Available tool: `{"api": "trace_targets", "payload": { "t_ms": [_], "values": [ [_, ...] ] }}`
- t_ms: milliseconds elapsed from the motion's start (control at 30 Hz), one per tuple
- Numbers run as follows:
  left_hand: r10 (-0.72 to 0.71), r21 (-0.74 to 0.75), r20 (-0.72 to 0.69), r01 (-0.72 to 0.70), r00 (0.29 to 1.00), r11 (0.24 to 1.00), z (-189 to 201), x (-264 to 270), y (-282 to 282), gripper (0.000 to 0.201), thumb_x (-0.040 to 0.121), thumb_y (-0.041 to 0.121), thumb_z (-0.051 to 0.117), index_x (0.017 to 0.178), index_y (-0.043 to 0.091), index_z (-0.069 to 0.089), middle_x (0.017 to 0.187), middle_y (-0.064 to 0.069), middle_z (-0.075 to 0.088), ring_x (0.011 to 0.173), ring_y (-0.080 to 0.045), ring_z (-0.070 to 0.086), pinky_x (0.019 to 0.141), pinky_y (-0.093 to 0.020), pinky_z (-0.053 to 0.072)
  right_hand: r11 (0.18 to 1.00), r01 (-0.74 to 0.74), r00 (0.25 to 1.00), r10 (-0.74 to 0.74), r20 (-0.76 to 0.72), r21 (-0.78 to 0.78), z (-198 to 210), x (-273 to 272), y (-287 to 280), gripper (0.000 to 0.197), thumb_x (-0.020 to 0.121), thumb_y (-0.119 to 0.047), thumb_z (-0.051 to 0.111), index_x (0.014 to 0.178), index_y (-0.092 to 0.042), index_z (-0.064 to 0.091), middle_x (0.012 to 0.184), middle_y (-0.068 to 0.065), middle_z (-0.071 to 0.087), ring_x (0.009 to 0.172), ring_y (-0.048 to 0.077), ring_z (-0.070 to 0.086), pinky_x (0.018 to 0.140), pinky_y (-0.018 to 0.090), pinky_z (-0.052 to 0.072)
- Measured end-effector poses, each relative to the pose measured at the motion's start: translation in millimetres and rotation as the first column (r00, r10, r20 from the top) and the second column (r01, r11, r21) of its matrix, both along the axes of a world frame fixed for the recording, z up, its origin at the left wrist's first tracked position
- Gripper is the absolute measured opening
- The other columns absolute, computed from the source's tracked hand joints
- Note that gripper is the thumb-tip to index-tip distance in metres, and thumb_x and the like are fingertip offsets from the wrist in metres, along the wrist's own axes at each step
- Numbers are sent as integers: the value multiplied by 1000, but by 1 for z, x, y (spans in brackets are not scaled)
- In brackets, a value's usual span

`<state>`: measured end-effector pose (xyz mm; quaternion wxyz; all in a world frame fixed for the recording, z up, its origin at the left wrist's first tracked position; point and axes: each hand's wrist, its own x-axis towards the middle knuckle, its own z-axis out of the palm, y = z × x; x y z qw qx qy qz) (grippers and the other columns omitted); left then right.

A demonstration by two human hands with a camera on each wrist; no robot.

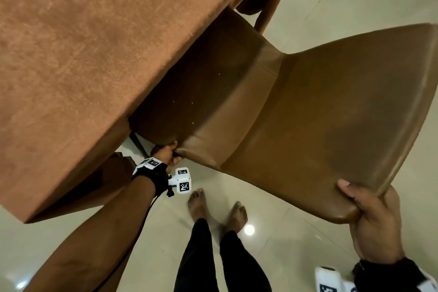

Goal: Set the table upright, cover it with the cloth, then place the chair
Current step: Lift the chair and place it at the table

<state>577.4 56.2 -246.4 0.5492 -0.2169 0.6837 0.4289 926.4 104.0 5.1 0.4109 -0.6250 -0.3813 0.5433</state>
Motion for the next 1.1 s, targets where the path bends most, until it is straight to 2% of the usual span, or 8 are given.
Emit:
{"api": "trace_targets", "payload": {
  "t_ms": [100, 267, 433, 500, 700, 800, 933, 1100],
  "values": [
    [-45, 3, -23, 45, 999, 999, -1, -2, 0, 10, 95, 6, 58, 105, 9, 60, 100, -9, 63, 76, -21, 62, 82, -39, 51, 999, 35, 999, -35, 2, -1, 1, -6, 1, 37, 91, 11, 48, 120, -6, 64, 106, -5, 75, 105, 15, 68, 86, 22, 56],
    [-56, -20, -75, 55, 996, 998, 3, 1, -2, 31, 95, 8, 60, 126, 6, 57, 116, -11, 62, 97, -26, 62, 86, -42, 52, 997, 64, 998, -63, 18, -35, 7, -13, -1, 31, 91, 8, 50, 110, -10, 67, 101, -6, 75, 101, 14, 69, 81, 21, 57],
    [-70, -15, -57, 70, 996, 997, 5, 0, 3, 22, 97, 8, 57, 119, 6, 58, 116, -13, 61, 85, -25, 64, 82, -42, 57, 994, 108, 992, -107, 67, -13, 5, -12, -3, 33, 91, 7, 52, 122, 1, 62, 108, 4, 72, 104, 20, 67, 85, 24, 57],
    [-79, -14, -46, 78, 996, 997, 4, -3, 3, 27, 98, 6, 54, 124, 4, 56, 119, -14, 60, 96, -29, 63, 82, -44, 56, 990, 138, 988, -138, 71, 4, 5, -14, -5, 35, 90, 8, 52, 124, 4, 61, 104, 0, 73, 104, 19, 67, 87, 24, 56],
    [-111, -27, -15, 110, 994, 994, 2, -8, 7, 14, 99, 3, 51, 110, 8, 57, 136, -20, 55, 98, -30, 60, 90, -47, 49, 985, 157, 981, -164, 103, 73, 1, -20, -7, 28, 84, 8, 54, 90, -13, 73, 89, -7, 75, 95, 17, 67, 83, 26, 56],
    [-124, -43, -27, 123, 992, 991, 3, -8, 9, 27, 99, 2, 49, 126, 1, 54, 137, -21, 54, 110, -34, 59, 98, -51, 46, 981, 174, 977, -183, 110, 91, 2, -21, -12, 26, 84, 8, 55, 94, -11, 69, 88, -8, 75, 93, 16, 67, 82, 26, 56],
    [-121, -61, -55, 117, 991, 991, 0, -12, 10, 21, 96, -2, 54, 115, 6, 55, 129, -21, 59, 97, -32, 59, 81, -48, 51, 982, 169, 974, -179, 136, 87, 0, -20, -11, 25, 86, 8, 55, 95, -11, 68, 86, -10, 75, 91, 14, 67, 82, 24, 55],
    [-109, -71, -39, 106, 993, 992, 4, -17, 10, 38, 94, 0, 58, 131, 3, 52, 127, -20, 61, 99, -35, 62, 72, -48, 53, 984, 162, 972, -172, 161, 70, 0, -16, -9, 21, 85, 6, 59, 93, -10, 69, 85, -8, 75, 92, 19, 67, 80, 24, 56]
  ]
}}
